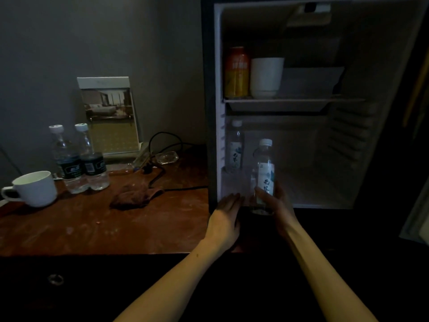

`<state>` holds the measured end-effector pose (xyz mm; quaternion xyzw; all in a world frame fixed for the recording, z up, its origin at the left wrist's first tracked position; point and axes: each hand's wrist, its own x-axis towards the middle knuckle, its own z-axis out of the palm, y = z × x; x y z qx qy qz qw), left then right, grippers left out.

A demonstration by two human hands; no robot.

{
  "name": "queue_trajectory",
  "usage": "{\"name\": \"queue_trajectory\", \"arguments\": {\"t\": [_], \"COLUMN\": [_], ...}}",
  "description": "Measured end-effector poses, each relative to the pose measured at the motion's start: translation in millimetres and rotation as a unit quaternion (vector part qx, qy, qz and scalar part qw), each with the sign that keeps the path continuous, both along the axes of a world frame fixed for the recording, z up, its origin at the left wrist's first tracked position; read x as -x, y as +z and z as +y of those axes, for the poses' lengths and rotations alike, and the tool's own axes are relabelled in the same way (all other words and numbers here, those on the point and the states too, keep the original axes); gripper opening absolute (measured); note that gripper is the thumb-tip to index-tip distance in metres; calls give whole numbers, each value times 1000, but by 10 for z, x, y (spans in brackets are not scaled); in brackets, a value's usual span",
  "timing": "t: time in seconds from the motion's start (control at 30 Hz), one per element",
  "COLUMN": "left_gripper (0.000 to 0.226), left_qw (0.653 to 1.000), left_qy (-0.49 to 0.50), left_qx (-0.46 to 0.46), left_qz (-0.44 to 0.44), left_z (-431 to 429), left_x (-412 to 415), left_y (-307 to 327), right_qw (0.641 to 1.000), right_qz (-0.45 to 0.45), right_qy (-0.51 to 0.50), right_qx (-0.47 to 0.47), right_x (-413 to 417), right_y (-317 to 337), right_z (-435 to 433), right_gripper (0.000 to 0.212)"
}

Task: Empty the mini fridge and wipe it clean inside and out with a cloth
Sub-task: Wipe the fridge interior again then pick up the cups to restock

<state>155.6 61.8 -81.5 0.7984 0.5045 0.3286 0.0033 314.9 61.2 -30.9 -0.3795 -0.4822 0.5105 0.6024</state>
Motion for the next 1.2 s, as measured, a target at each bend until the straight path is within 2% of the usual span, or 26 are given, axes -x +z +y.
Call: {"name": "queue_trajectory", "arguments": {"t": [0.17,0.43,0.57,0.77,0.9,1.0,1.1,1.2], "left_gripper": [62,61,60,63,59,55,52,51], "left_qw": [1000,999,999,999,999,998,997,997], "left_qy": [-8,14,21,27,39,51,64,69], "left_qx": [-19,-39,-27,-9,4,-3,-15,-21], "left_qz": [-23,-20,-16,-15,-33,-42,-42,-35], "left_z": [-8,-56,-89,-107,-140,-180,-197,-192], "left_x": [-10,-21,-15,-9,-10,-20,-17,-3], "left_y": [-16,10,26,18,39,63,61,49], "right_qw": [1000,996,990,968,967,957,957,959], "right_qz": [13,-53,-113,-231,-227,-260,-263,-258], "right_qy": [7,6,19,-61,-95,-104,-91,-78], "right_qx": [-23,-68,-84,-76,-72,-78,-80,-85], "right_x": [74,81,36,76,132,200,274,334], "right_y": [66,40,-18,-30,-130,-163,-108,-42], "right_z": [110,171,183,231,179,190,293,433], "right_gripper": [36,56,57,68,61,58,63,58]}}
